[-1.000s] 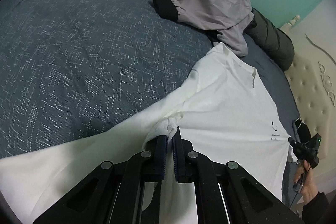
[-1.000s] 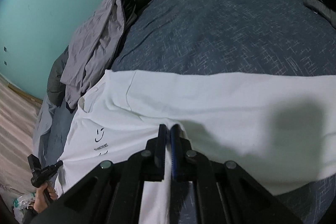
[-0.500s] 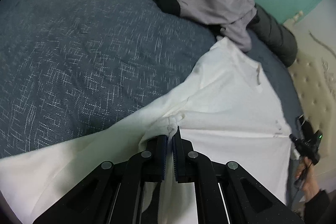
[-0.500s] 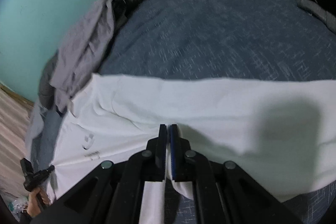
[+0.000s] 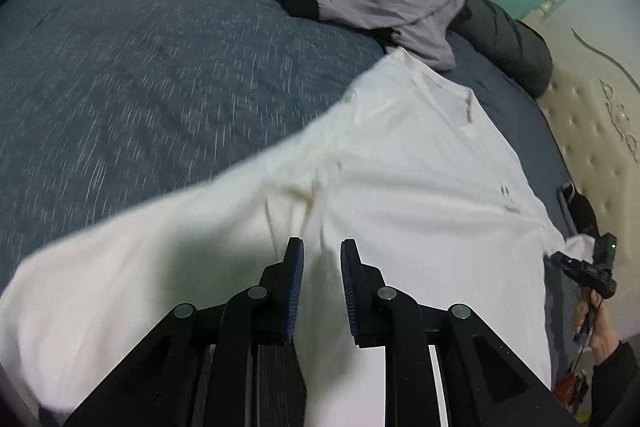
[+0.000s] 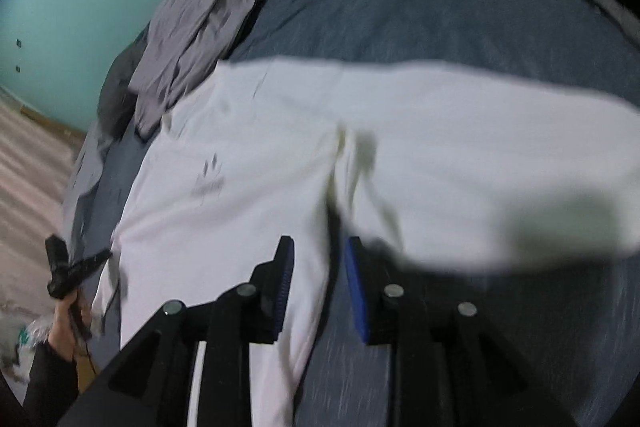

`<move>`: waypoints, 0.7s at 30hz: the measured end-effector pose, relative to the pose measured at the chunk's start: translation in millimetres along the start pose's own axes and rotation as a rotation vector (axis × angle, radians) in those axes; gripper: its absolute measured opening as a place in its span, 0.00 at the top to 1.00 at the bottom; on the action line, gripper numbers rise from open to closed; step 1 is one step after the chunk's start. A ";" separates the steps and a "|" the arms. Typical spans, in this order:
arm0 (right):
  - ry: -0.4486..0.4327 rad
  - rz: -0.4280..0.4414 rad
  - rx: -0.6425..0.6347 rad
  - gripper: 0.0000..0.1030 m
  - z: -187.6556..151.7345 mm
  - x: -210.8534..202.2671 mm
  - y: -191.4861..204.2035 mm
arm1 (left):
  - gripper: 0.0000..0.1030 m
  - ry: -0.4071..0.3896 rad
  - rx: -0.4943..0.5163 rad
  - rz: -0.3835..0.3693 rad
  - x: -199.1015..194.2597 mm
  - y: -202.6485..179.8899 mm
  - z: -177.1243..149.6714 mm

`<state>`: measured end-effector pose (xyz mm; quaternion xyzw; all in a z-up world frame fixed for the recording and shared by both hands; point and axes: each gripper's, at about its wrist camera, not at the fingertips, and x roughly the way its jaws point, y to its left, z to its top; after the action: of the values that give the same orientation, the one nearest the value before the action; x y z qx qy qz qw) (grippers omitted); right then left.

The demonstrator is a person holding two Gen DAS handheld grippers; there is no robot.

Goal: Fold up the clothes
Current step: 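Open both grippers and lift them off the flattened shirt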

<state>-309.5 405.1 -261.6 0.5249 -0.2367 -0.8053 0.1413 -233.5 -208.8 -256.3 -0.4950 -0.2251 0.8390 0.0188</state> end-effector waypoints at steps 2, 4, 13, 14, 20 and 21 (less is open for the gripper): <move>0.028 0.011 0.015 0.75 -15.7 1.8 -1.8 | 0.79 0.015 -0.003 -0.005 -6.1 -0.5 -13.9; 0.036 0.031 0.049 0.75 -25.9 5.5 -5.9 | 0.79 0.028 -0.010 -0.010 -9.3 -1.5 -28.1; 0.000 0.098 0.138 0.98 -48.3 17.8 -12.4 | 0.79 0.031 -0.016 -0.050 -6.0 -17.6 -78.2; -0.016 0.085 0.131 0.98 -47.5 14.1 -12.2 | 0.79 0.029 -0.019 -0.056 -5.4 -18.5 -82.2; -0.046 -0.055 0.058 0.98 -40.8 -3.2 -13.0 | 0.78 0.050 0.009 -0.036 2.3 -23.2 -92.9; -0.032 -0.084 0.031 0.98 -40.6 -0.5 -9.8 | 0.78 0.051 0.012 -0.036 2.8 -23.9 -93.6</move>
<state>-272.1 404.2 -280.1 0.5237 -0.2291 -0.8150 0.0955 -161.0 -153.0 -287.4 -0.5120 -0.2282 0.8270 0.0427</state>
